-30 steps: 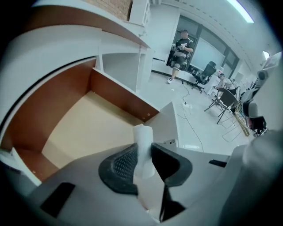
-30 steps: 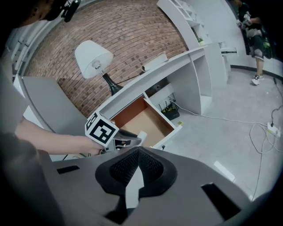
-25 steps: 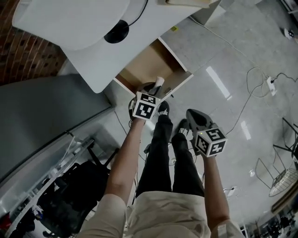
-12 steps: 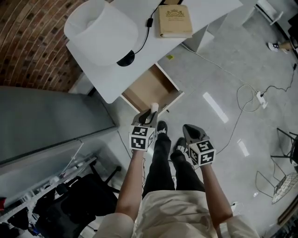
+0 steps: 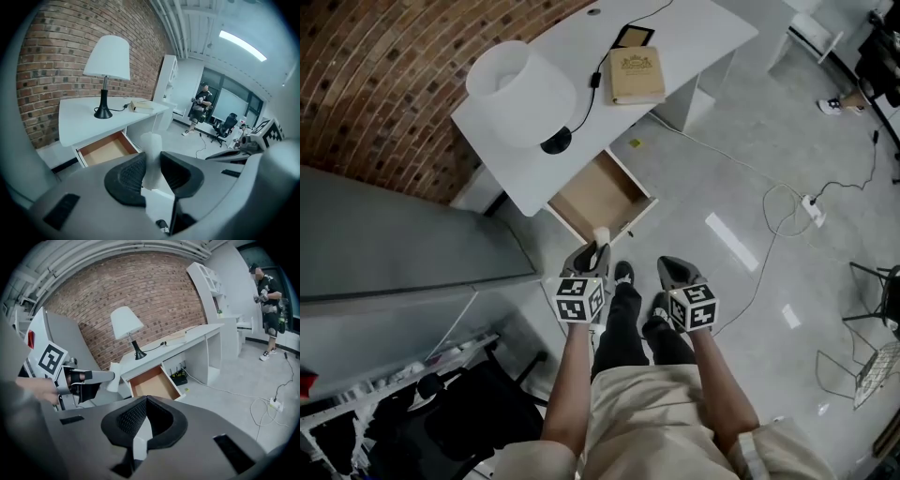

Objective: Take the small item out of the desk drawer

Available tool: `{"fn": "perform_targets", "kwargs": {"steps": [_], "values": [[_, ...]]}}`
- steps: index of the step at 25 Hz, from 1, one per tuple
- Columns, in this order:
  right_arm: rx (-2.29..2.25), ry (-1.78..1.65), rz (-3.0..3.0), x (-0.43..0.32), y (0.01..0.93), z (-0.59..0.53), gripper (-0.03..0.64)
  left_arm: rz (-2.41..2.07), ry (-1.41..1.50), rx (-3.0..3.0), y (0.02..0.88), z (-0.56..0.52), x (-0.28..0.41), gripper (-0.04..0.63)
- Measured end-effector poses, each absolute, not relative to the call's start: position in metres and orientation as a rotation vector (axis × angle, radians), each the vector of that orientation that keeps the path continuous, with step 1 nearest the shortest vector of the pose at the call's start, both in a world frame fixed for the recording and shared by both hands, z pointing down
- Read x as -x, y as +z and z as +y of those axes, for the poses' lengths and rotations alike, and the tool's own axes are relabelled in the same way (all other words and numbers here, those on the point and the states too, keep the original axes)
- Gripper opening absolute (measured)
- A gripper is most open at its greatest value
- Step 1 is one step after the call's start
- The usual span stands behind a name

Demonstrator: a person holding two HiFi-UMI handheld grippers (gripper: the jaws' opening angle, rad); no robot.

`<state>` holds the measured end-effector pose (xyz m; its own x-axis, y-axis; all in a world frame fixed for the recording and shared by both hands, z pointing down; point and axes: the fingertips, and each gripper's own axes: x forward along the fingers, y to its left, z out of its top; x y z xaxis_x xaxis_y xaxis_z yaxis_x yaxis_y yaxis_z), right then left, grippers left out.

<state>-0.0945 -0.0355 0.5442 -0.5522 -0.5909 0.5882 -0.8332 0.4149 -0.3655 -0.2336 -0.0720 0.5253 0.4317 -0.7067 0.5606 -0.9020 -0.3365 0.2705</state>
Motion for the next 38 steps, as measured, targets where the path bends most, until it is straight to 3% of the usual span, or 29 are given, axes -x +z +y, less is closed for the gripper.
{"fn": "perform_targets", "kwargs": {"steps": [16,38], "values": [[-1.135,0.725,-2.491,0.097,0.460,-0.023,0.025,-1.354,0.399,-2.293,0.443,-0.020,0.182,0.114],[-1.110,0.679,-2.508,0.091,0.445,-0.033,0.025,-1.583,0.521,-2.239,0.428,-0.020,0.201,0.115]]}}
